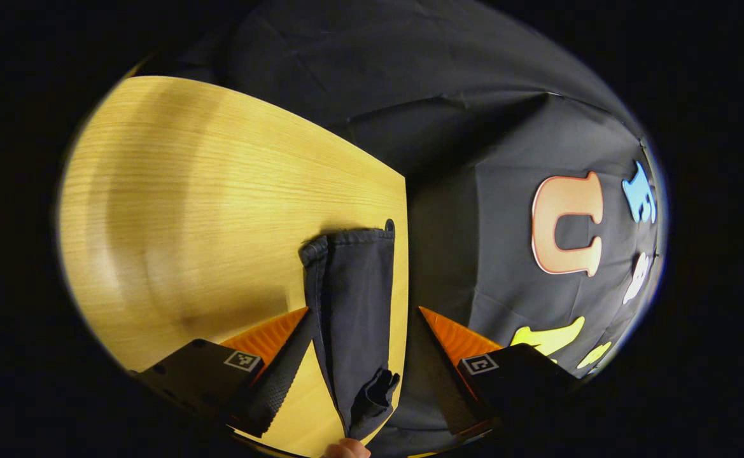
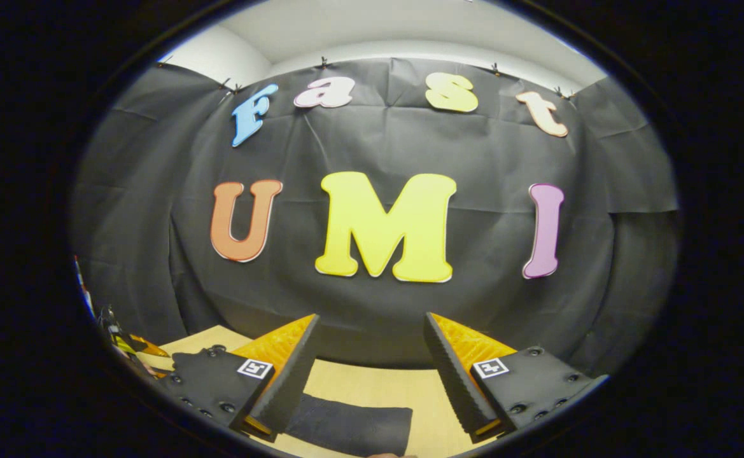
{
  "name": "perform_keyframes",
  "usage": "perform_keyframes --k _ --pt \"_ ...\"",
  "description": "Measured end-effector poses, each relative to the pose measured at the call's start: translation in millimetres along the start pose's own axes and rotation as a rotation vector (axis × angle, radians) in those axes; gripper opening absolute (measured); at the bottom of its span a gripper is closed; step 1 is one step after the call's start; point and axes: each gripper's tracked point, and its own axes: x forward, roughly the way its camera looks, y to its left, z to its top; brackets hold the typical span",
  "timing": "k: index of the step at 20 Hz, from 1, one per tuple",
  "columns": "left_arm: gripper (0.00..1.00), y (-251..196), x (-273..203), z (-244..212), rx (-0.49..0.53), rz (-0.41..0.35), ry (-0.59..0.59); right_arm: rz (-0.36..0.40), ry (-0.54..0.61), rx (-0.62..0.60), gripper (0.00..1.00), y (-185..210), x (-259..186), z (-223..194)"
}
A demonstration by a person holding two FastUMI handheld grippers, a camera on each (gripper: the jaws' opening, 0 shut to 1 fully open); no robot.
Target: Grasp the waist and the cuffs of the jeans and fold them to make the two legs overlap; first hold the waist and fold one-third of the jeans toward the cuffs, then hold the cuffs and fold the remaining one-third in the same direction to finish folding.
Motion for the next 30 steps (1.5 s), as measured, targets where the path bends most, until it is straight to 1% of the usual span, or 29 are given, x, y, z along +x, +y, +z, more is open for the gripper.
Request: perform_keyframes --k 2,4,6,9,11,15,16,17,18,19,20,21,23,24,25,27,30 --pt "0.98 3.6 5.5 2.3 -0.011 0.005 -0.002 -0.023 -0.009 0.001 0.96 -11.4 -3.3 7.1" --pt "0.98 9.0 12.4 1.7 -0.022 0.022 -0.004 -0.050 -0.008 0.012 0.98 -25.0 -4.1 9.7" --pt "0.98 8.3 17.1 4.5 -0.038 0.022 -0.012 -0.082 -0.005 0.021 0.98 -39.8 -5.9 9.8" --pt "0.98 5.8 25.0 7.5 -0.022 0.023 -0.030 -0.115 0.003 0.022 0.98 -56.1 -6.7 8.0" --pt "0.98 1.3 31.0 11.2 -0.032 0.015 -0.029 -0.129 0.008 0.027 0.96 -63.3 -7.4 7.3" --pt "0.98 -6.6 46.3 13.0 -0.043 0.001 -0.044 -0.144 0.020 0.040 0.97 -72.4 -6.4 4.1" --pt "1.00 -8.6 49.8 12.9 -0.041 -0.001 -0.043 -0.146 0.024 0.039 0.97 -74.0 -5.8 2.5" --pt "0.96 -11.0 52.1 13.4 -0.039 -0.009 -0.045 -0.146 0.029 0.038 0.97 -74.6 -4.2 1.2" --pt "0.96 -11.6 55.3 12.2 -0.036 -0.007 -0.050 -0.147 0.033 0.036 0.98 -75.8 -3.8 0.1" --pt "0.95 -6.5 60.1 9.6 -0.031 0.011 -0.035 -0.148 0.035 0.034 0.98 -77.9 -4.0 -0.4" --pt "0.92 0.8 64.1 9.1 -0.028 0.040 -0.031 -0.150 0.037 0.032 0.98 -79.9 -5.0 -0.3" --pt "0.67 10.0 67.3 10.3 -0.029 0.071 -0.034 -0.154 0.039 0.031 0.98 -82.4 -5.2 -1.5" --pt "0.18 12.8 69.3 8.5 -0.028 0.086 -0.028 -0.162 0.043 0.031 0.97 -88.2 -4.6 -1.7" --pt "0.23 15.0 66.0 7.9 -0.009 0.094 -0.026 -0.167 0.043 0.032 0.97 -90.9 -5.3 -1.1" --pt "0.13 15.2 64.5 6.7 0.021 0.105 -0.030 -0.170 0.043 0.034 0.98 -93.7 -5.7 -1.3" --pt "0.07 15.3 61.8 8.2 0.109 0.133 -0.051 -0.175 0.046 0.037 0.97 -96.7 -4.8 -2.4" --pt "0.04 -6.2 56.1 4.4 0.287 0.153 -0.078 -0.177 0.042 0.030 0.97 -99.7 -6.3 -0.9"
